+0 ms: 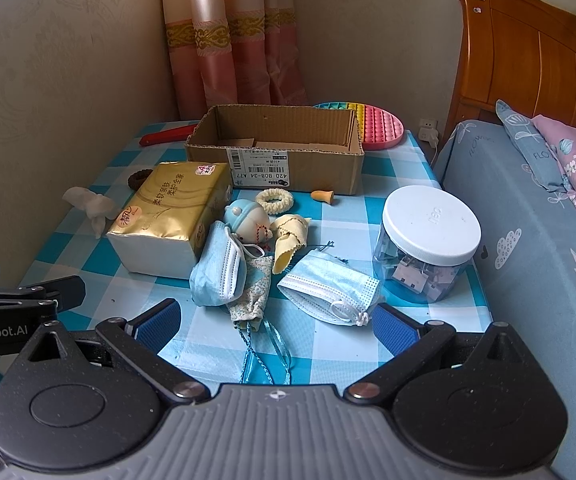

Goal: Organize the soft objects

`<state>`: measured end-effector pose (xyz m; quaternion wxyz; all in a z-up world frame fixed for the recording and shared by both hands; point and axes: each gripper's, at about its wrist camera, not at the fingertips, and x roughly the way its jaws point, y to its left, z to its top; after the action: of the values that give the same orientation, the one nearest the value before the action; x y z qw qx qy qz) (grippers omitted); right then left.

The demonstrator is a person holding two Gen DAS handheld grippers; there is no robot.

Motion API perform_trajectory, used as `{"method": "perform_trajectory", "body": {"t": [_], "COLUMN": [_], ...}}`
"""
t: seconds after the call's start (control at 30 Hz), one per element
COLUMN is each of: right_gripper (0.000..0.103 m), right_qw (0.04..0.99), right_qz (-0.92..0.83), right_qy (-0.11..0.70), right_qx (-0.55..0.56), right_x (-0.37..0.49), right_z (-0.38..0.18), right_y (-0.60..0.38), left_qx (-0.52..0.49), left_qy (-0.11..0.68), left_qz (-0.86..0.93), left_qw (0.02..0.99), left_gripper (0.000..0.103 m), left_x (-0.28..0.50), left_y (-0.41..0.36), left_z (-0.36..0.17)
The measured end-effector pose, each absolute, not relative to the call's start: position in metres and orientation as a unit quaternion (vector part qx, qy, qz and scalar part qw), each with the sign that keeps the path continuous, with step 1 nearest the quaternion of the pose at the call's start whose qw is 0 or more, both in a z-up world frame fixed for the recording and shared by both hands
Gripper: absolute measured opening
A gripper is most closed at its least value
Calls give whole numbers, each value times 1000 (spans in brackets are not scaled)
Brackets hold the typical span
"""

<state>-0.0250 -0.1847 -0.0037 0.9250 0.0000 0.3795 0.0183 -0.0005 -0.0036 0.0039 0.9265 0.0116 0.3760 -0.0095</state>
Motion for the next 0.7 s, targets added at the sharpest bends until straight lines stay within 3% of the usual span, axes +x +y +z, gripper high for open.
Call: {"method": "perform_trajectory", "body": {"t": [0.7], "right_gripper": [103], "right_qw": [925], "right_qz": [18], "right_qy": [379], "right_qx": [0], "right_x": [-25], "right_z": [-3], "right_y": [-185], "left_qx": [10], "left_qy": [376], "left_qz": [-9], "left_qw": [927], "left_gripper": [102], "left_x": [0], "left_y": [-3], "left_z": [6]}}
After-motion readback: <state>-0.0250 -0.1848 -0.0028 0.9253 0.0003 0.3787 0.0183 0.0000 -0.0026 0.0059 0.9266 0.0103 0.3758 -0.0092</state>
